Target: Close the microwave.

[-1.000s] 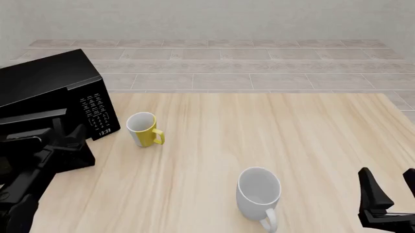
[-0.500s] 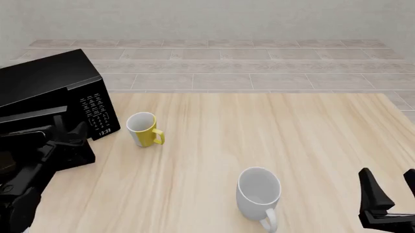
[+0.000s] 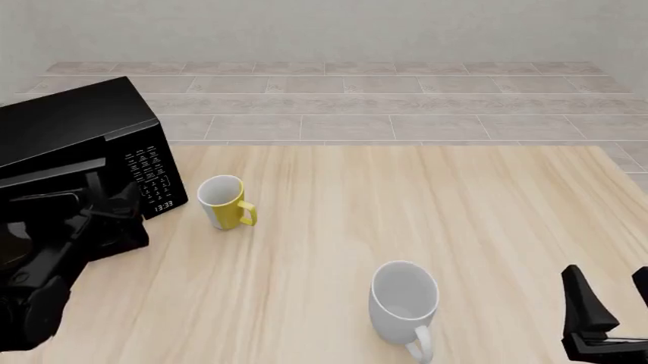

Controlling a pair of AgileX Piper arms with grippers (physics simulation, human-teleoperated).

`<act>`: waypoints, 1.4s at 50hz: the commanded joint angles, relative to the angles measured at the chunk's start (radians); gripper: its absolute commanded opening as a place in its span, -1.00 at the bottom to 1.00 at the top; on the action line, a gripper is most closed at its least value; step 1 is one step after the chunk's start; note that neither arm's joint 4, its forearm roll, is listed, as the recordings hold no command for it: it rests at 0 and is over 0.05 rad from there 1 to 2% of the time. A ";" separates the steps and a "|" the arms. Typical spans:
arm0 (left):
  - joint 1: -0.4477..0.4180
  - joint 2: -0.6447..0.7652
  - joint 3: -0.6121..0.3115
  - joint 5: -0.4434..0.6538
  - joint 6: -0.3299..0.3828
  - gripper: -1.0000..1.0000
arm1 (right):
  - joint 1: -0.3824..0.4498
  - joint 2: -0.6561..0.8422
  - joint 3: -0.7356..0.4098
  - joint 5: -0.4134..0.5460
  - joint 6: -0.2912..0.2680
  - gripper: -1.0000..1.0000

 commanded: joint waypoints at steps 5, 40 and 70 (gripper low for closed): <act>-0.018 0.092 -0.012 0.059 0.019 1.00 | 0.001 0.006 0.003 -0.007 0.001 1.00; -0.017 0.148 -0.083 0.093 0.028 1.00 | 0.001 -0.011 -0.006 0.017 -0.004 1.00; 0.007 0.205 -0.133 0.106 0.033 1.00 | -0.007 -0.058 -0.010 0.060 0.003 1.00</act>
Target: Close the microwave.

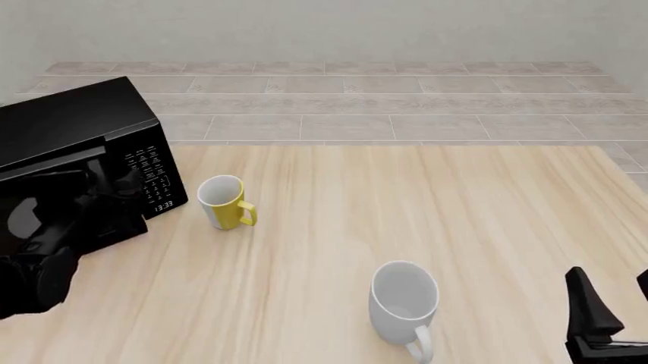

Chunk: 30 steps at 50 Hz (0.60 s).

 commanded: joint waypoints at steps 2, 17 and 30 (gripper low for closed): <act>-0.006 0.107 0.001 0.033 0.011 1.00 | -0.003 -0.014 -0.002 0.014 0.003 1.00; 0.011 0.151 -0.023 0.026 0.013 1.00 | 0.004 -0.019 -0.007 0.025 0.015 1.00; 0.023 0.180 -0.041 0.023 0.015 1.00 | 0.000 -0.026 -0.007 0.030 0.015 1.00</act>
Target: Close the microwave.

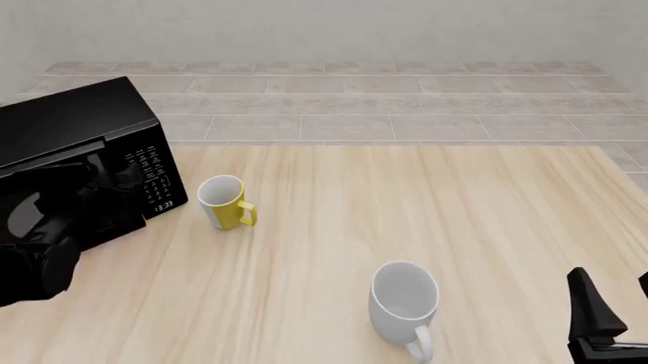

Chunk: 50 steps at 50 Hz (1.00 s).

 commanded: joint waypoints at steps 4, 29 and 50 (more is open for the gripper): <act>0.011 0.130 0.006 0.030 0.014 1.00 | -0.002 -0.002 0.003 0.001 0.004 1.00; 0.031 0.175 -0.034 0.046 0.013 1.00 | 0.009 -0.014 -0.010 0.023 -0.005 1.00; 0.005 0.114 0.033 0.023 0.011 1.00 | 0.009 -0.019 -0.016 0.032 -0.008 1.00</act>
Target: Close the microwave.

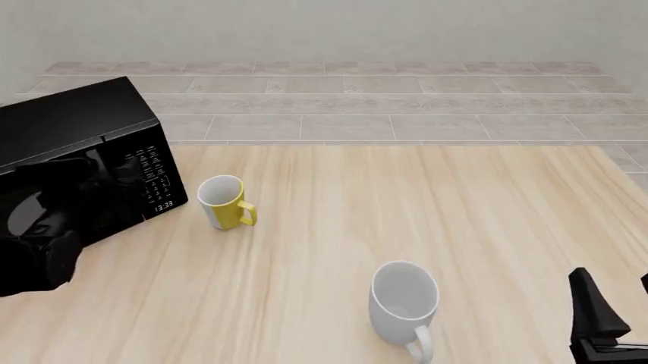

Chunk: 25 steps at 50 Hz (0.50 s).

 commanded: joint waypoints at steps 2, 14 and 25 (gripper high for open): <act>-0.021 0.018 0.115 0.029 0.039 1.00 | 0.005 -0.002 0.000 0.002 -0.003 1.00; -0.072 -0.199 0.224 0.070 0.056 1.00 | 0.010 0.013 0.001 -0.013 -0.004 1.00; -0.105 -0.314 0.263 0.117 0.046 1.00 | 0.006 0.021 0.003 -0.018 -0.005 1.00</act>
